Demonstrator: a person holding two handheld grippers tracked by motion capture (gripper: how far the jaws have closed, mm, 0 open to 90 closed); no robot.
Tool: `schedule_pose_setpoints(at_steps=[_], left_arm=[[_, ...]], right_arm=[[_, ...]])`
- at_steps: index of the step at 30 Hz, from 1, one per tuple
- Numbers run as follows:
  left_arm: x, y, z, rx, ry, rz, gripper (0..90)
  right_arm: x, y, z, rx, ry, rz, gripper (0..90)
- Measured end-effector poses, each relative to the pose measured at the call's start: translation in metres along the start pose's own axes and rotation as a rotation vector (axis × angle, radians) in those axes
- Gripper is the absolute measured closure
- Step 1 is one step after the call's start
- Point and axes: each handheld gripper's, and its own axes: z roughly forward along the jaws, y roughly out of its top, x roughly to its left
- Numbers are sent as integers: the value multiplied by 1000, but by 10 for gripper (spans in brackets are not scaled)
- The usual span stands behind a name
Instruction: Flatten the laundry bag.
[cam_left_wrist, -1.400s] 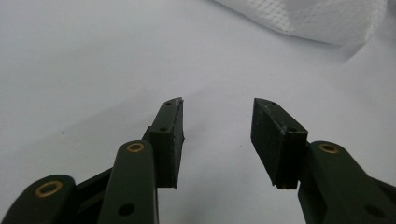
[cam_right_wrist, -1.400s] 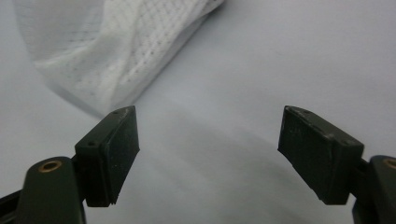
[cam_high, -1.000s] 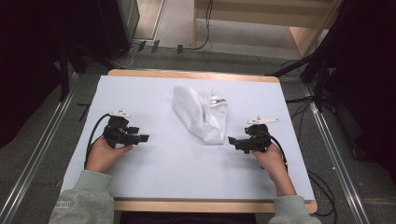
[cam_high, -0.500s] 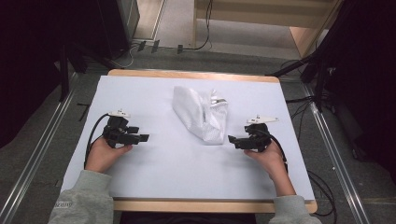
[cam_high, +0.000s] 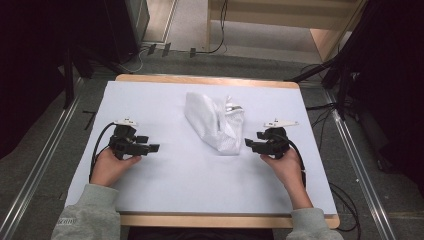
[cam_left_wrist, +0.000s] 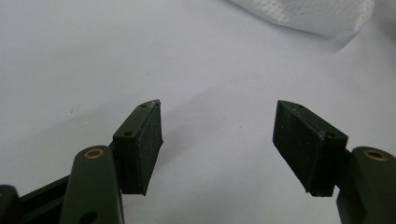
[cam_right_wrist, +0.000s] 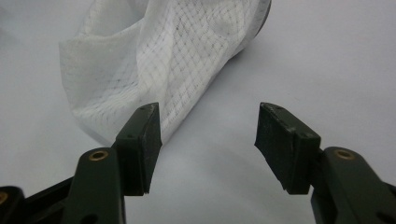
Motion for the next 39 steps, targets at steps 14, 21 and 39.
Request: schedule_pose_setpoints(at_steps=[14, 21, 39], left_arm=[[-1, -16, -14, -10, 38, -20, 339], [1, -23, -21, -6, 62, -33, 341], [2, -32, -29, -19, 74, -51, 344]], right_arm=[[10, 24, 24, 35, 28, -36, 456], [13, 37, 37, 30, 36, -53, 443], [28, 82, 82, 7, 53, -66, 541]])
